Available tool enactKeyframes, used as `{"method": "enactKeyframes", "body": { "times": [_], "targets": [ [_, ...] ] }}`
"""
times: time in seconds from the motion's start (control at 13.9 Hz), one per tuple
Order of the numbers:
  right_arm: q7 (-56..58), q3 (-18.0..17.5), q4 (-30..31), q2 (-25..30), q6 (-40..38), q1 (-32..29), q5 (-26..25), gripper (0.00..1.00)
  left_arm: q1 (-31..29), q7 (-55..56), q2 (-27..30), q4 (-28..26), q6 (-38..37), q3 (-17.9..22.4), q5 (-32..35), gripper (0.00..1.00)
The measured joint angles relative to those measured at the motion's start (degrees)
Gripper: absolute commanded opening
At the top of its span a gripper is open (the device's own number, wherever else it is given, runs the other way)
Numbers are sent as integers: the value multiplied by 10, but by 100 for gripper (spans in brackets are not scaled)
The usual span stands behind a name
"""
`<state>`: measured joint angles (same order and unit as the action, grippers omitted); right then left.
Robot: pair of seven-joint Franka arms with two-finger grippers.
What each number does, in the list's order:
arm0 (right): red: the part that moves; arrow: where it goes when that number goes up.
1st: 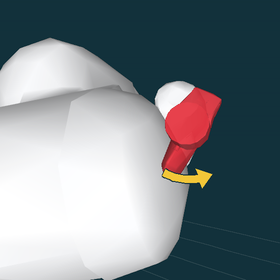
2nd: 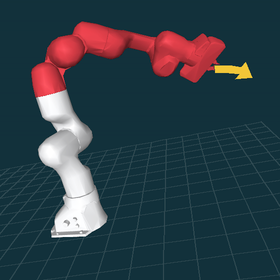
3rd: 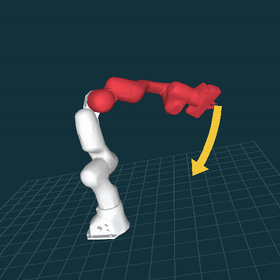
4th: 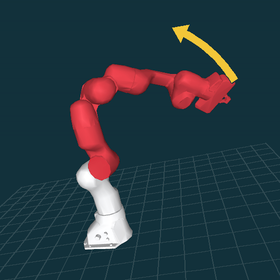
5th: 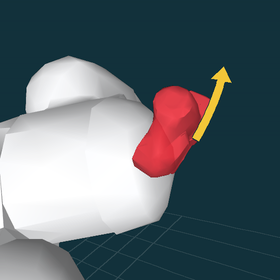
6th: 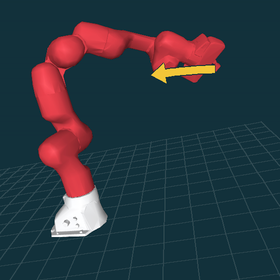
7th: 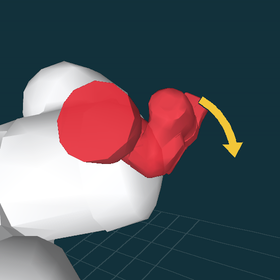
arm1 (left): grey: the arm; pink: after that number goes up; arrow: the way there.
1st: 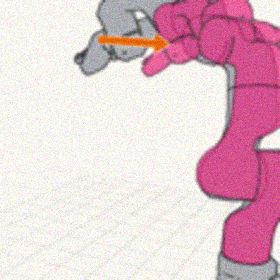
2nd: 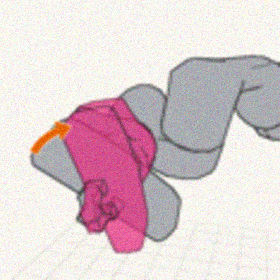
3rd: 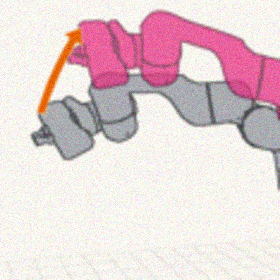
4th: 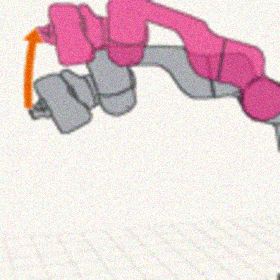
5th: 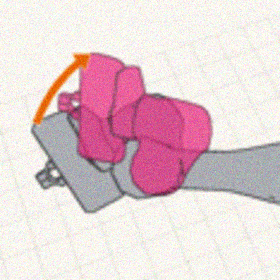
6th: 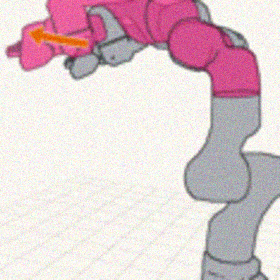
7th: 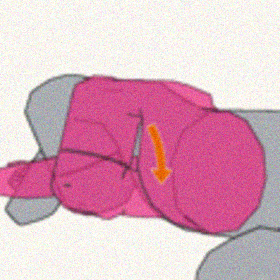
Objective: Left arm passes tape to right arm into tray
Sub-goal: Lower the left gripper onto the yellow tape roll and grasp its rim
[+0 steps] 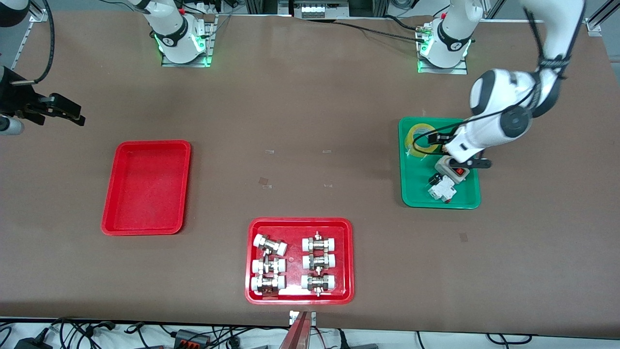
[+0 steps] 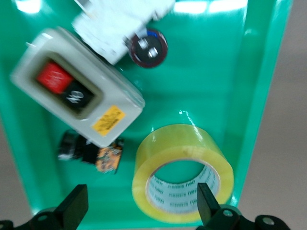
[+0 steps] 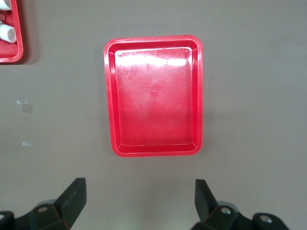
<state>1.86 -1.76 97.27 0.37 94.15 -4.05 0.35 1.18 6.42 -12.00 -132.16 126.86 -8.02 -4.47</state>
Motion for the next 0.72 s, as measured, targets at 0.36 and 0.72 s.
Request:
{"method": "enactKeyframes", "body": {
  "times": [0.36,0.72],
  "targets": [
    [0,-2,2,-39,25,28,0,100,0,0,-16,-37,19,-7,0,66],
    [-1,-3,2,-52,35,49,0,100,0,1,-16,-50,20,-8,0,17]
  ]
}}
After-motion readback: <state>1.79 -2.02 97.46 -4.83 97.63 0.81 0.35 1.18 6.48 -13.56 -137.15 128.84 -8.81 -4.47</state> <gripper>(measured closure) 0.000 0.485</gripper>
